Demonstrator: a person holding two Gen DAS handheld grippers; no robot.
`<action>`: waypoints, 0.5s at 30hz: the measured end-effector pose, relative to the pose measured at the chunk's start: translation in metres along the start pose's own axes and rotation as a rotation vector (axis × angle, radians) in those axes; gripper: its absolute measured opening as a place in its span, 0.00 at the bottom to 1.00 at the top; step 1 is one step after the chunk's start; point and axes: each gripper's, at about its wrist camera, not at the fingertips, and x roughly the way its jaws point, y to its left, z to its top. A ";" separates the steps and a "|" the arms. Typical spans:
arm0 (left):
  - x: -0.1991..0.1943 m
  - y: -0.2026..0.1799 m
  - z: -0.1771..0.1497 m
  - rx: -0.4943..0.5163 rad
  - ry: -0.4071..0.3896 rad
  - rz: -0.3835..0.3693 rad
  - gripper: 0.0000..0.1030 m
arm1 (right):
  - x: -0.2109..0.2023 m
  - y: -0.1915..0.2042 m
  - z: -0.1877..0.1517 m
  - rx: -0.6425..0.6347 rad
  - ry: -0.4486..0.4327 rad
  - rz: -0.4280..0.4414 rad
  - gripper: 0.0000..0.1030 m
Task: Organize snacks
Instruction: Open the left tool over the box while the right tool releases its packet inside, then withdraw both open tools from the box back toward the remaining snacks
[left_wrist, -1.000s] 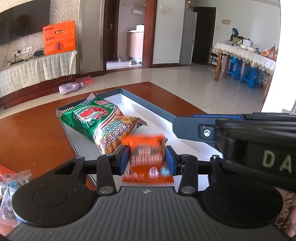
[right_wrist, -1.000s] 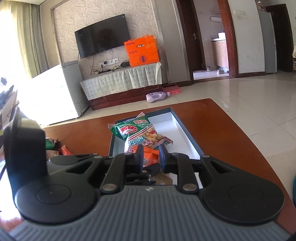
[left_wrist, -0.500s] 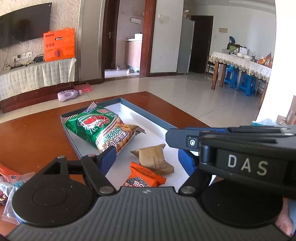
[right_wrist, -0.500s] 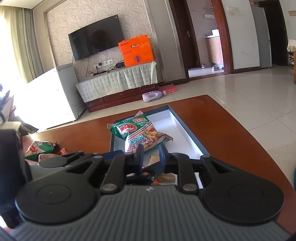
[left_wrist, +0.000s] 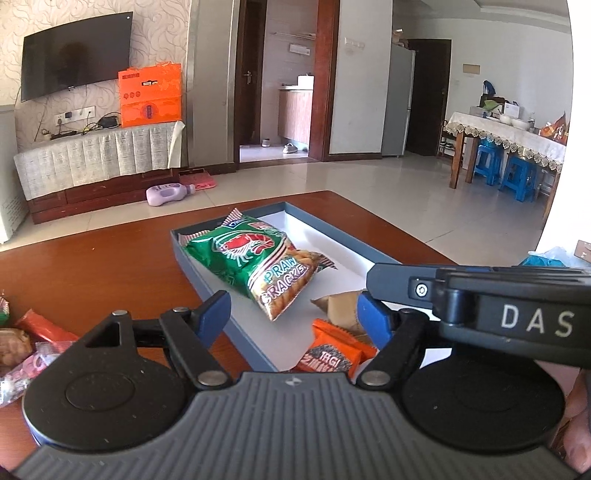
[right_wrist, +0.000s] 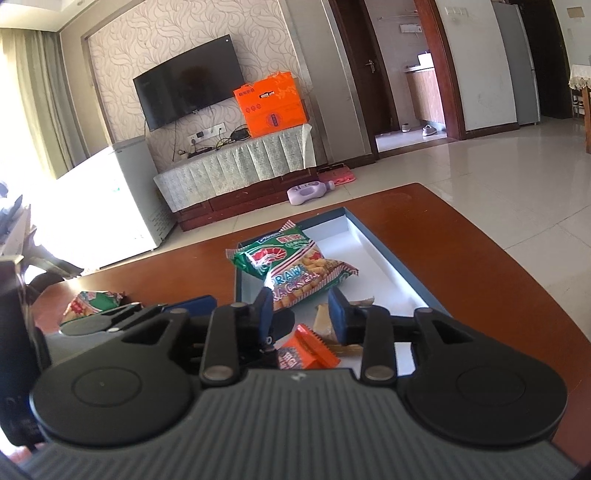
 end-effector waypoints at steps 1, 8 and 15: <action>-0.003 0.001 -0.001 -0.001 -0.001 0.001 0.77 | -0.001 0.001 -0.001 0.002 -0.001 0.004 0.36; -0.019 0.011 -0.002 -0.011 0.003 0.030 0.78 | -0.003 0.004 -0.004 0.043 -0.006 0.037 0.36; -0.038 0.035 -0.004 -0.033 0.010 0.096 0.78 | -0.003 0.010 -0.007 0.081 -0.019 0.073 0.41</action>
